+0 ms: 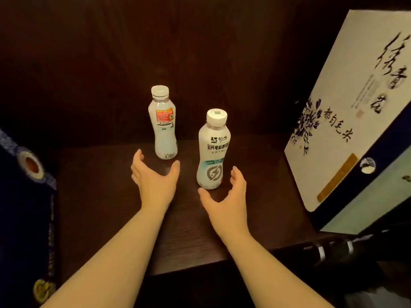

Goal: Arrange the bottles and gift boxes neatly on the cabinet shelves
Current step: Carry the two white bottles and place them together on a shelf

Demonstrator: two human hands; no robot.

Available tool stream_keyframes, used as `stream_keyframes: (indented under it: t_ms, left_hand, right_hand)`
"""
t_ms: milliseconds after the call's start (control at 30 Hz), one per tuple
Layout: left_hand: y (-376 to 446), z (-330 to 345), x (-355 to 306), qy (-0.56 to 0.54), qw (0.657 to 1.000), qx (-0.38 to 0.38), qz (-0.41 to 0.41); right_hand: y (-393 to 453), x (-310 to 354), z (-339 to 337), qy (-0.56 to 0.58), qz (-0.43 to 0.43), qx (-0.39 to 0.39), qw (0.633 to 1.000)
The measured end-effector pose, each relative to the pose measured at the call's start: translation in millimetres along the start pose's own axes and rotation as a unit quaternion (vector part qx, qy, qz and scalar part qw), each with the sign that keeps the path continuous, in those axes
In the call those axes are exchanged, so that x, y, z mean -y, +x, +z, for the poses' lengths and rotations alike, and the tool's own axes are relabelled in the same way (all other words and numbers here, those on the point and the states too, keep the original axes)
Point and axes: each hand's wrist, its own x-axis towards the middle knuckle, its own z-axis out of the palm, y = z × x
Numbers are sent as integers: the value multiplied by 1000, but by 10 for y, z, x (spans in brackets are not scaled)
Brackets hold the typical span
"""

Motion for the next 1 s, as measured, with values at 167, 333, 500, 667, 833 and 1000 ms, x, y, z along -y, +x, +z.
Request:
stream_keyframes:
  t_ms: [167,333,500,667,833,1000]
  left_hand:
    - [363,244,6,31,999,-10,22]
    - [604,408,28,36,999,14,27]
    - [697,489,24,47,999,12,10]
    - [673,466,18,64,997,17,26]
    - [529,362,-11,51,998,22,28]
    - [250,190,-60,34,998,48,32]
  right_hand:
    - [192,-27,84,-31,-23,18,999]
    - [326,0,146,-64,-10,22,998]
    - [340,0,165,-95,-14,33,995]
    - [321,23,159,-102,-18,26,994]
    - [226,30,96,-67,0,-7,998]
    - [-8,28,-70,-17,26,-20,999]
